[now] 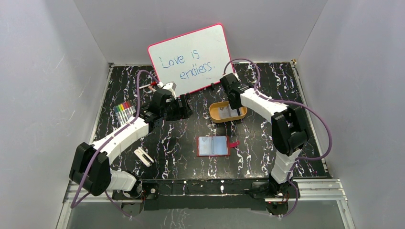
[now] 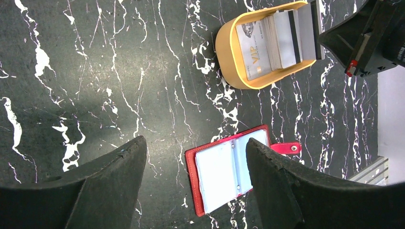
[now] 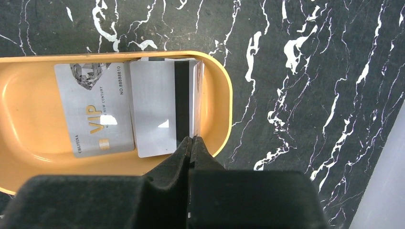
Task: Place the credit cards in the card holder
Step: Pick up the credit card from the storage box.
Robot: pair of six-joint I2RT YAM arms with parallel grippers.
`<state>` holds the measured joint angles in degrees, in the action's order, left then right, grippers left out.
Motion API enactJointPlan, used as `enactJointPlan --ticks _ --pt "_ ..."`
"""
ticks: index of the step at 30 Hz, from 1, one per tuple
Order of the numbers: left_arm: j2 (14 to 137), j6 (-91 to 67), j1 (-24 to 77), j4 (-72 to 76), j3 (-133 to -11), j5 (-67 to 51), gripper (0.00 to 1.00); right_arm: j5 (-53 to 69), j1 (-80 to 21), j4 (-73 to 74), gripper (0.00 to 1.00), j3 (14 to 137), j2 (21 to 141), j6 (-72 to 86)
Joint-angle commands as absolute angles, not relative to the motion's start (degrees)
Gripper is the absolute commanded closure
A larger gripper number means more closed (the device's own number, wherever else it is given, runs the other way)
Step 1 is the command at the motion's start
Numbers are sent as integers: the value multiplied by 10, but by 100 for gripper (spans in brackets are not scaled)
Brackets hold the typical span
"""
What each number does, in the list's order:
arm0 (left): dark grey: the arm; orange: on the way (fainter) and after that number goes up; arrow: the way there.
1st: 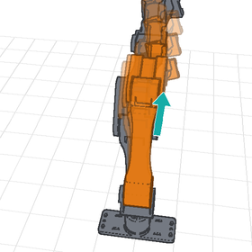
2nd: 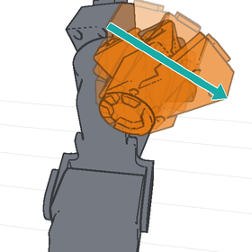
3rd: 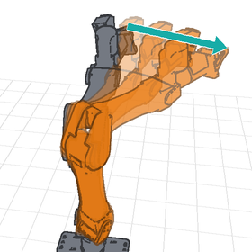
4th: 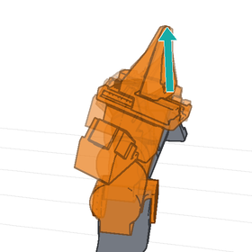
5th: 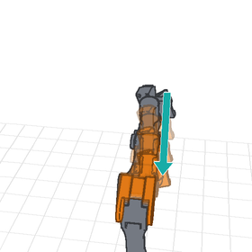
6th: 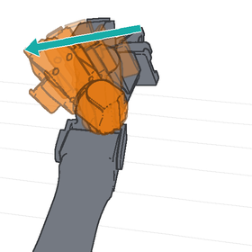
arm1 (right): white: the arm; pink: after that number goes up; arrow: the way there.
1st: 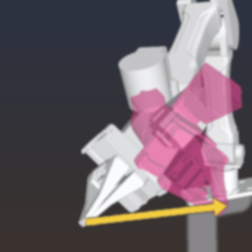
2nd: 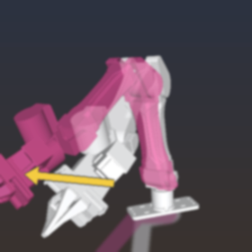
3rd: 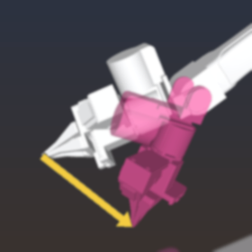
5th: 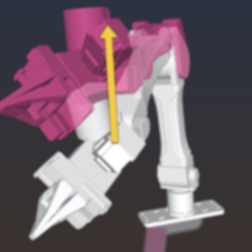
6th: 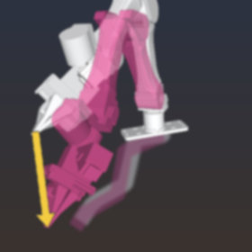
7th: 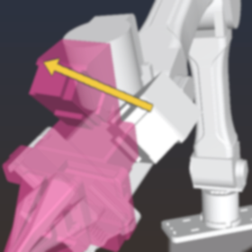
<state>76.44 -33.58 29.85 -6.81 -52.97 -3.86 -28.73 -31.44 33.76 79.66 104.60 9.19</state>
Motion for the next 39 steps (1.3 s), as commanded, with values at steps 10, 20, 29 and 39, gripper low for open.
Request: enactJointPlan --ticks 10,20,29,39 --pt "762 -337 300 -66 -526 -36 27 -308 -305 340 100 798 971 82" --pt "712 -361 300 -88 -552 31 28 -213 -320 302 100 781 838 13" --pt "631 -499 295 -122 -619 2 12 -173 -472 16 100 612 594 -208" --pt "630 -747 289 85 -609 -241 5 -72 -509 -111 100 493 444 -431"
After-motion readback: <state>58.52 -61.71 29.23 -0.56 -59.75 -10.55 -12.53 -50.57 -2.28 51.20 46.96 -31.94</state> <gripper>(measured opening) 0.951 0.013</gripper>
